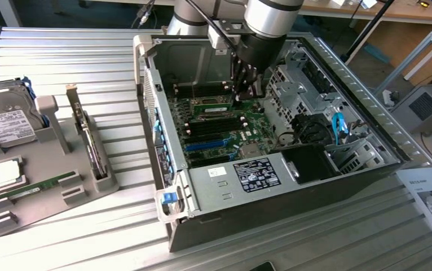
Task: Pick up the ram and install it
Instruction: 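Insert the ram into the slot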
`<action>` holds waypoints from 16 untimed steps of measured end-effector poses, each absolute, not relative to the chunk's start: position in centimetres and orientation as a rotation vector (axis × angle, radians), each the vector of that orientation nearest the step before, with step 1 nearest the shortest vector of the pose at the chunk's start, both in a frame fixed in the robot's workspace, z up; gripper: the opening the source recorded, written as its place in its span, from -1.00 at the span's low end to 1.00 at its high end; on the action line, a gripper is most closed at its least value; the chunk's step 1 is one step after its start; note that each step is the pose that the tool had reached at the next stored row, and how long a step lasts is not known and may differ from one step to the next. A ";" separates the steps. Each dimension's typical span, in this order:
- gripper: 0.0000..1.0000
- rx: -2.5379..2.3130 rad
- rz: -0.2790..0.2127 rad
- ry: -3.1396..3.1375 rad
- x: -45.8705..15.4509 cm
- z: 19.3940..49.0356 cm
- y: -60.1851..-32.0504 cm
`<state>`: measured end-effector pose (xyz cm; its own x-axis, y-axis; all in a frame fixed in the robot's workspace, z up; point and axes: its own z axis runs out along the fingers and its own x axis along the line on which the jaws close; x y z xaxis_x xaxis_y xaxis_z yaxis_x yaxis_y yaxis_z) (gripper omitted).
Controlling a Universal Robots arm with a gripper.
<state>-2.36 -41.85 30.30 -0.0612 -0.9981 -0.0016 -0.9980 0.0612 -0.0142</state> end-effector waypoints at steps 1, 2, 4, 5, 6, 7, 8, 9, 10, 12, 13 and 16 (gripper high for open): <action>-0.76 -2.145 -0.014 2.280 -2.3 30.3 -41.8; -0.76 -2.145 -0.014 2.280 -2.3 30.3 -41.8; -0.76 -2.146 -0.014 2.280 -2.3 30.3 -41.8; -0.76 -2.148 -0.014 2.277 -2.3 30.3 -41.8; -0.76 -2.152 -0.014 2.274 -2.3 30.3 -41.8; -0.76 -2.156 -0.014 2.270 -2.3 30.3 -41.8; -0.76 -2.158 -0.014 2.268 -2.3 30.3 -41.8; -0.76 -2.159 -0.014 2.267 -2.3 30.3 -41.8; -0.76 -2.160 -0.014 2.266 -2.3 30.3 -41.8; -0.76 -2.169 -0.014 2.258 -2.2 30.3 -41.8; -0.76 -2.170 -0.014 2.256 -2.2 30.3 -41.8; -0.76 -2.170 -0.014 2.256 -2.2 30.3 -41.8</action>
<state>-2.22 -41.84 30.29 -0.0387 -0.9992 -0.0015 -0.9992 0.0387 -0.0141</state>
